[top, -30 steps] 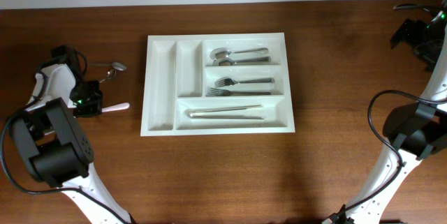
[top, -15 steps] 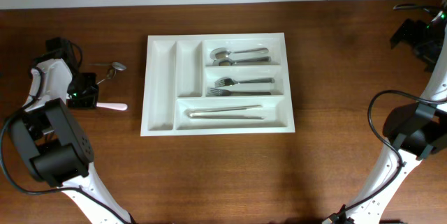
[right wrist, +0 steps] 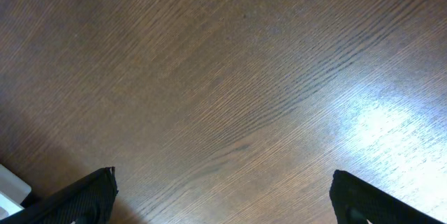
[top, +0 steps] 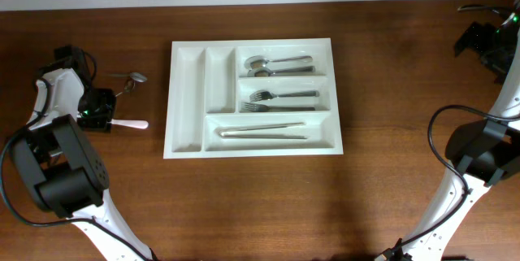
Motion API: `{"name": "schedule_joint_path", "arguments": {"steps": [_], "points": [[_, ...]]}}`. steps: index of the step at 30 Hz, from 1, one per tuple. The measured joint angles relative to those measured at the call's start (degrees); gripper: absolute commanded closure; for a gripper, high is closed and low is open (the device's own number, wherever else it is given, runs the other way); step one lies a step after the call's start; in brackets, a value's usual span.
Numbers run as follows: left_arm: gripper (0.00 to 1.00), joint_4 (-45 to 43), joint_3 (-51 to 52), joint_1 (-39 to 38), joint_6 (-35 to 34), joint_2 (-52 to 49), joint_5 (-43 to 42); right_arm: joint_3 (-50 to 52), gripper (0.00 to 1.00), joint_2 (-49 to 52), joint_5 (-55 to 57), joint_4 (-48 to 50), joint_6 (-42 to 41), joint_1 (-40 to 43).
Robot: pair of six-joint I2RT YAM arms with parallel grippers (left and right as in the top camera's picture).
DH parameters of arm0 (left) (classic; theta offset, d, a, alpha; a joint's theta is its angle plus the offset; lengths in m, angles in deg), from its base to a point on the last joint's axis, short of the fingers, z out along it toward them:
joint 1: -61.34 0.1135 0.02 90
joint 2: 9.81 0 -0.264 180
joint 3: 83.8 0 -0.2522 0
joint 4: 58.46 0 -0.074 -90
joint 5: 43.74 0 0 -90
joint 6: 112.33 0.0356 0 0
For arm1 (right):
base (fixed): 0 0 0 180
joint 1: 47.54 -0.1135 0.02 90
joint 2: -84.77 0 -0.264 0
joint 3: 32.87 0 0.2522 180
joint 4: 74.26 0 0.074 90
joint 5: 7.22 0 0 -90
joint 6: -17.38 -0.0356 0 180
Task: Pack container
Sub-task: 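Lift the white knife with the left gripper off the table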
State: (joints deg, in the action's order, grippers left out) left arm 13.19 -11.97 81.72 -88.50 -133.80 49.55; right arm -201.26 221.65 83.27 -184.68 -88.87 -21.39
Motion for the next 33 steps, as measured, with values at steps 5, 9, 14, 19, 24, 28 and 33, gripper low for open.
{"name": "schedule_joint_path", "arguments": {"steps": [5,9,14,19,24,28,33], "points": [[0.31,1.01,0.00,0.00,0.00,0.00,0.17,0.00,0.01,0.00,0.00,-0.02,-0.02,0.00],[0.33,1.09,0.00,0.00,0.00,0.00,0.17,0.00,0.01,0.00,0.00,-0.02,0.00,0.02],[0.39,0.55,0.00,0.00,0.02,0.00,0.20,0.00,0.01,0.00,0.00,0.00,0.00,0.00],[0.42,-2.89,2.10,-0.28,0.02,0.00,0.22,0.00,0.01,0.00,0.00,-0.02,-0.02,0.00],[0.43,-6.01,5.09,-1.88,0.00,0.24,0.42,0.00,0.01,0.00,0.00,-0.02,0.02,0.00],[0.43,-7.50,5.66,-3.48,0.02,0.59,0.83,0.00,0.01,0.00,0.00,-0.02,0.00,0.02],[0.51,-8.04,5.70,-5.03,0.17,0.66,0.85,0.00,0.01,0.00,0.00,0.00,0.00,0.00]]}}
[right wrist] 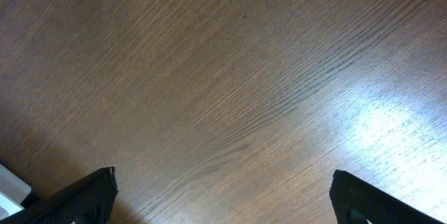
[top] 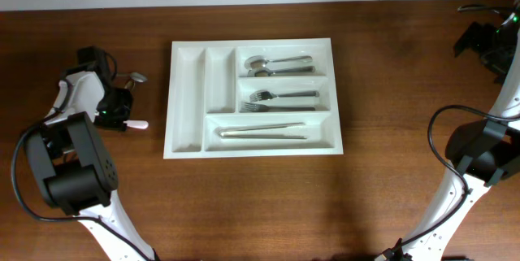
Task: Pack container
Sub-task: 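Lift the white knife with the left gripper off the table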
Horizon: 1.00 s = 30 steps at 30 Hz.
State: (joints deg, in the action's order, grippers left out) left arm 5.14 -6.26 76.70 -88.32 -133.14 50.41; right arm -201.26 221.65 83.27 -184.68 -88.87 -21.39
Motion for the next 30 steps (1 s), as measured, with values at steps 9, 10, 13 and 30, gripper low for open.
{"name": "schedule_joint_path", "arguments": {"steps": [9,10,13,30], "points": [[0.57,0.26,0.07,-0.52,0.00,0.00,-0.02,0.00,0.01,0.00,0.02,-0.02,-0.02,0.00],[0.58,0.42,0.13,-0.52,0.00,0.00,-0.02,0.00,0.01,0.00,0.02,0.00,-0.04,0.00],[0.59,0.44,0.94,-0.52,0.04,0.39,-0.02,0.00,0.01,0.00,0.02,-0.02,0.00,0.00],[0.98,-1.97,7.56,-0.42,0.22,4.31,0.57,0.00,0.01,0.00,0.00,0.00,-0.02,0.00]]}}
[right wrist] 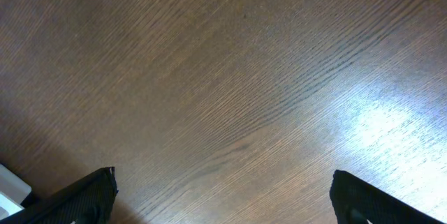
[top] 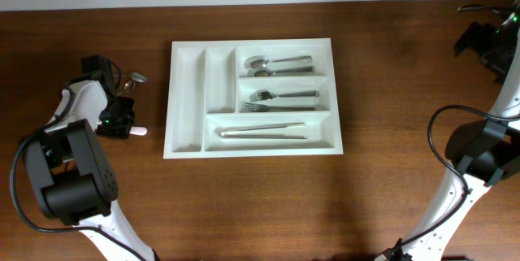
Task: Pack container
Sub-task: 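Lift the white knife with the left gripper off the table, then carry the knife with the left gripper into the narrow left compartment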
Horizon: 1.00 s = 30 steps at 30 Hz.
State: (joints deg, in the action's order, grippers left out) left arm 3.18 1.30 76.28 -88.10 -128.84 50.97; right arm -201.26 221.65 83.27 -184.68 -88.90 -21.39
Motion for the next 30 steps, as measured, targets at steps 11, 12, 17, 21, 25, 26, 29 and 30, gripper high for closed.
{"name": "schedule_joint_path", "arguments": {"steps": [11,12,17,21,25,26,29,30], "points": [[0.98,0.72,-0.24,0.00,0.07,0.00,-0.20,0.00,0.01,0.00,0.00,0.00,0.00,0.00],[0.98,1.05,-0.35,0.00,0.11,0.00,-0.26,0.00,0.01,0.00,0.02,-0.02,0.02,0.00],[0.98,4.00,-1.57,0.00,0.26,-0.46,-1.27,0.00,0.01,0.00,0.00,0.00,0.02,0.00],[0.98,5.49,-3.17,0.00,0.70,-0.66,-1.68,0.00,0.01,0.00,0.00,-0.02,0.02,0.02],[0.98,6.49,-5.29,0.00,1.38,-0.66,-1.70,0.00,0.01,0.00,0.00,-0.02,0.04,0.00],[0.98,6.60,-5.73,0.00,1.51,-0.66,-1.70,0.00,0.01,0.00,0.00,0.00,0.00,0.00],[0.98,6.69,-6.32,0.00,1.57,-0.66,-1.73,0.00,0.01,0.00,0.02,0.00,0.00,0.00],[0.98,6.75,-6.36,0.00,1.60,-0.66,-1.73,0.00,0.01,0.00,0.02,-0.02,0.02,0.00]]}}
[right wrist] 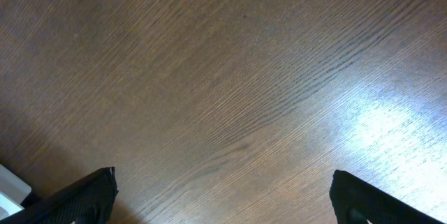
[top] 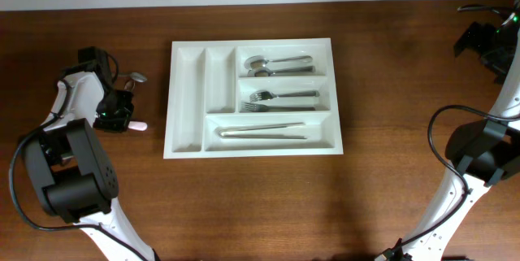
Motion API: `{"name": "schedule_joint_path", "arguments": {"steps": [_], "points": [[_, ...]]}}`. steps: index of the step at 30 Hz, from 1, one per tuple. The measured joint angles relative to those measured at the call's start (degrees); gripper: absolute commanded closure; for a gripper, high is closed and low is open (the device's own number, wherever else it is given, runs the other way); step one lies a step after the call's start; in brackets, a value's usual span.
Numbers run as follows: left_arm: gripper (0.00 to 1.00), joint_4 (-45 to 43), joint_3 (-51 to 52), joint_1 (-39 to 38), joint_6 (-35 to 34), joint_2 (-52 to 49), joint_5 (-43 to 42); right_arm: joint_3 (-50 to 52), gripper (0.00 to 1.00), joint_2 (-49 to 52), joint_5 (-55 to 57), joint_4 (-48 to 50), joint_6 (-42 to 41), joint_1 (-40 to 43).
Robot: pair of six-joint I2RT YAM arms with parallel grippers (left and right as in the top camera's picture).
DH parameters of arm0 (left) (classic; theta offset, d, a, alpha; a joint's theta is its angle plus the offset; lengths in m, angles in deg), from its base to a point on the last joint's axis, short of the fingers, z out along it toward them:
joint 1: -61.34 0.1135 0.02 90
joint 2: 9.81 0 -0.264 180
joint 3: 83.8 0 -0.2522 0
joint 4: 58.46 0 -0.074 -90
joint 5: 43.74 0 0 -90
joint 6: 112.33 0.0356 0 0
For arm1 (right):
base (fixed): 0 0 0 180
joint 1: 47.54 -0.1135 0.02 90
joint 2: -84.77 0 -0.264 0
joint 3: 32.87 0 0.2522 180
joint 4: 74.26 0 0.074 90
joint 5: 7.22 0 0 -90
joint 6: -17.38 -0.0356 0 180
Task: Pack container
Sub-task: 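Carry the knife with the left gripper into the narrow left compartment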
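Observation:
A white cutlery tray (top: 188,106) lies mid-table, with spoons (top: 276,64), forks (top: 280,100) and pale chopsticks (top: 264,131) in its right compartments. Its two long left compartments hold nothing. Left of the tray, my left gripper (top: 116,112) sits low over a white-handled utensil; only the utensil's tip (top: 140,126) shows. Whether the jaws grip it is hidden. A metal spoon (top: 135,77) lies just behind the gripper. My right gripper (right wrist: 222,178) hangs open over bare wood at the far right corner, with nothing between its fingers.
The left arm's base and cable (top: 69,171) fill the near left. The right arm's base (top: 479,159) stands at the near right. The brown table (top: 260,204) ends at a white wall along the back.
My left gripper has shifted slightly back and left, and the white utensil's tip has shifted back with it. The right gripper has not moved.
My left gripper was at the far left with much of the white handle showing to its right. It then stood closer to the tray over the handle, leaving only the tip showing. Since then gripper and tip have shifted slightly nearer and back again. The tray's contents are unchanged.

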State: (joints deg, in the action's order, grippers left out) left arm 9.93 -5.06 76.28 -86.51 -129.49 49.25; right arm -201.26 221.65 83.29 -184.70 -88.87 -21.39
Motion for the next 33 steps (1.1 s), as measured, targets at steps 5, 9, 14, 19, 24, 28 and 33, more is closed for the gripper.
{"name": "schedule_joint_path", "arguments": {"steps": [5,9,14,19,24,28,33], "points": [[0.98,0.07,-0.33,0.00,1.55,0.00,0.04,0.00,0.01,0.00,0.00,0.02,0.00,0.00],[0.98,0.50,-2.38,0.00,4.11,0.00,0.35,0.00,0.01,0.00,-0.02,0.02,-0.02,0.00],[0.98,0.70,-7.78,0.00,8.87,0.00,0.48,0.00,0.01,0.00,-0.02,0.00,0.00,0.00],[0.98,1.05,-14.45,-0.55,16.72,0.00,0.46,0.00,0.01,0.00,-0.02,0.02,-0.02,0.00],[0.98,1.07,-19.04,-2.95,26.05,0.00,0.42,0.00,0.01,0.00,-0.02,0.02,0.00,0.00],[0.98,0.90,-20.57,-6.36,32.89,0.00,0.37,0.00,0.01,0.00,0.00,0.00,0.00,0.00],[0.98,-0.07,-21.03,-12.20,40.15,0.00,0.26,0.00,0.01,0.00,0.00,0.00,-0.02,0.00]]}}
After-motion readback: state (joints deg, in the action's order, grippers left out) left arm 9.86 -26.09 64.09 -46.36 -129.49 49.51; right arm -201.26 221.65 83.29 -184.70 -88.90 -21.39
